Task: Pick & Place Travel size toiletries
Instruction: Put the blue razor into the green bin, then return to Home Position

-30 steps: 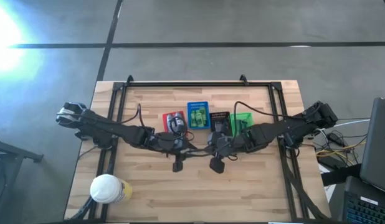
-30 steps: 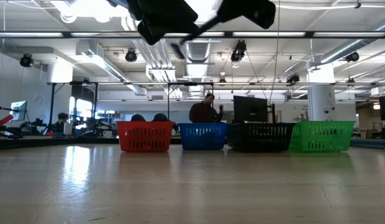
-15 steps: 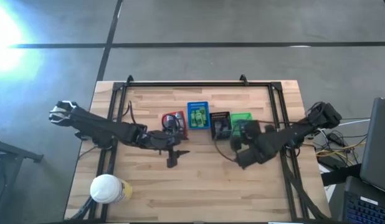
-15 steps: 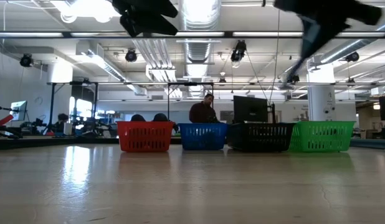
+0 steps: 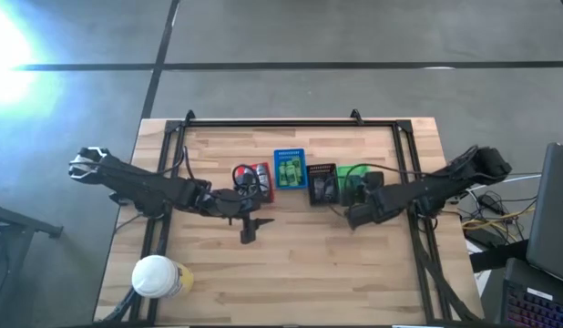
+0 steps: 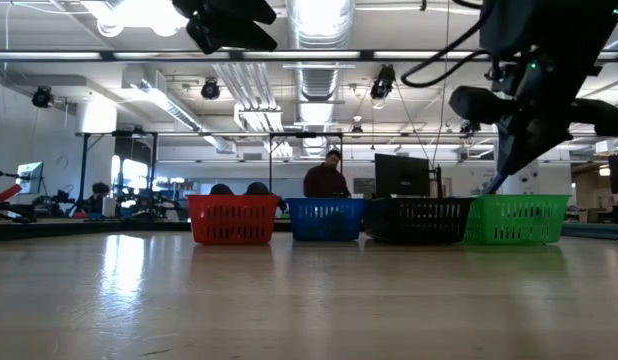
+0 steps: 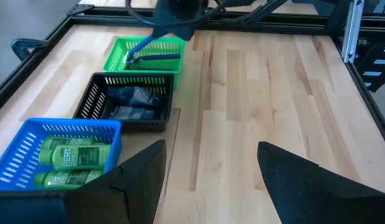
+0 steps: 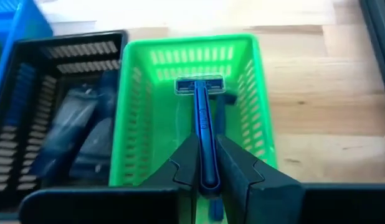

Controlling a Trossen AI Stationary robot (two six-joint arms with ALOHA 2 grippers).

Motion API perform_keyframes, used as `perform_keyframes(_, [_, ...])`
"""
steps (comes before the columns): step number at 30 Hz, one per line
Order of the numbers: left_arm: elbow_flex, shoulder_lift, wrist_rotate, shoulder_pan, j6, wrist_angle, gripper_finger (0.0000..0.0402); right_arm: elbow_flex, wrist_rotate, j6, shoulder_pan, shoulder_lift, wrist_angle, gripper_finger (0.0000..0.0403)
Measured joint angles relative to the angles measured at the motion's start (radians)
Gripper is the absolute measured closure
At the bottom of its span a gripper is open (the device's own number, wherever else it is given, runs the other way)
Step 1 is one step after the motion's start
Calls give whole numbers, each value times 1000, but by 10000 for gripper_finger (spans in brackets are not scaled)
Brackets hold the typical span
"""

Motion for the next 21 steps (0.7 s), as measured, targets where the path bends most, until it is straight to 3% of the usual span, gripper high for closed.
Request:
perform_keyframes(10, [0, 0, -6, 0, -5, -31, 147, 0, -4, -72, -23, 1, 24, 324])
perform_keyframes(21, [0, 0, -7, 0, -8, -38, 147, 25, -118, -172, -20, -12, 39, 199])
